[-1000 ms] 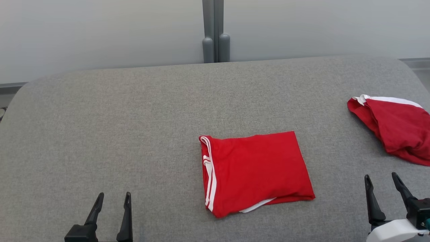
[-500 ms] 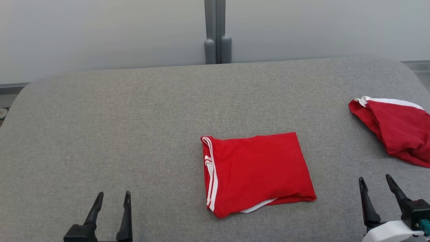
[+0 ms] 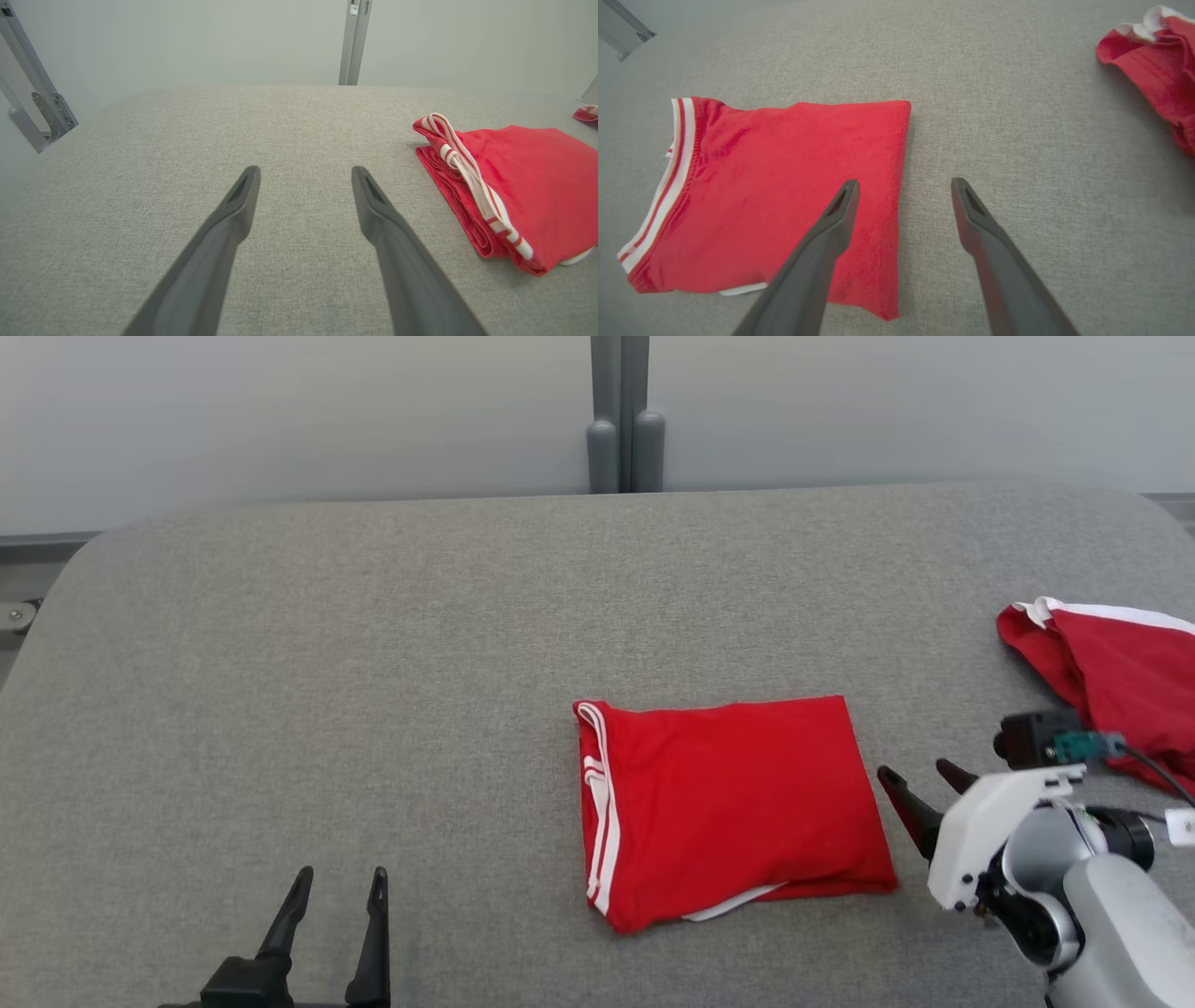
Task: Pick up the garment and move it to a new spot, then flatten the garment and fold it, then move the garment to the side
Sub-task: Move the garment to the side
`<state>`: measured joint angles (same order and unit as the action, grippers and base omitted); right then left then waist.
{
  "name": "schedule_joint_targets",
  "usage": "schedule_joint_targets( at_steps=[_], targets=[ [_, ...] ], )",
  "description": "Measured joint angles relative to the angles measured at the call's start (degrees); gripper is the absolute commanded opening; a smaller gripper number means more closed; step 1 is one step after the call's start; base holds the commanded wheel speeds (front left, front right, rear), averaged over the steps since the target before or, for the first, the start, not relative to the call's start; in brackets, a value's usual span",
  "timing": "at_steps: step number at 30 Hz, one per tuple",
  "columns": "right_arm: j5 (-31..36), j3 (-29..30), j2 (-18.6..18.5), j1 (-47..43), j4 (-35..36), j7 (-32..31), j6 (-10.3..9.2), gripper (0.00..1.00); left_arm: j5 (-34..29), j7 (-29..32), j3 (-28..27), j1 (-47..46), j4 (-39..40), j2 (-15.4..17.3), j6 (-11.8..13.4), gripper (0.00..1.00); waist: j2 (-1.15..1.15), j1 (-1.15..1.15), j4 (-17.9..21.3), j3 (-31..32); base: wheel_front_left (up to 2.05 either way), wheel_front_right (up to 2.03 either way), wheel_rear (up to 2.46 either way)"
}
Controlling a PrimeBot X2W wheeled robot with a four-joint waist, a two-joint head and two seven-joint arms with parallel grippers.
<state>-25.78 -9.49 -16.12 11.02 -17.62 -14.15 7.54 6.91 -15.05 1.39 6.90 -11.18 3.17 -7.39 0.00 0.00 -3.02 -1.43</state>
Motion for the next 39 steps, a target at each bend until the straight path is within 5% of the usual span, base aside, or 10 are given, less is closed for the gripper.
schedule_joint_targets(
  at_steps=[8,19,20,21,22,39],
  targets=[
    [-4.3,-1.6,-0.9,10.0,-7.4,-14.6,-0.04,1.00,0.0,0.0,1.2,-2.0,-0.1,0.0,0.0,1.00,0.00,0.00,-3.6,-1.7,0.00,0.00,0.00],
    [-8.9,0.0,1.0,12.2,-17.1,-15.2,-0.05,1.00,0.5,0.0,2.2,-2.9,0.1,-0.1,0.0,1.00,0.00,0.00,-7.5,-3.6,0.00,0.00,0.00],
    [-9.4,-0.2,1.0,12.6,-17.4,-14.9,-0.05,0.91,0.5,0.0,2.1,-2.9,0.1,-0.1,0.0,1.00,0.00,0.00,-7.5,-3.8,0.00,0.00,0.00],
    [-10.0,-0.5,1.0,12.9,-17.4,-14.4,-0.05,0.31,0.5,0.0,1.9,-2.9,0.2,-0.1,0.0,1.00,0.00,0.00,-7.5,-3.9,0.00,0.00,0.00],
    [-10.5,-0.7,1.0,13.1,-17.6,-13.9,-0.05,0.00,0.6,0.0,1.5,-2.9,0.3,-0.2,0.0,1.00,0.00,0.00,-7.3,-4.0,0.00,0.00,0.00],
    [-17.5,-7.1,-6.2,18.8,-10.3,-12.3,-0.04,0.00,3.0,0.0,-1.1,-3.3,1.9,-0.3,0.1,1.00,0.00,0.00,8.0,-4.3,0.00,0.00,0.00]
  ],
)
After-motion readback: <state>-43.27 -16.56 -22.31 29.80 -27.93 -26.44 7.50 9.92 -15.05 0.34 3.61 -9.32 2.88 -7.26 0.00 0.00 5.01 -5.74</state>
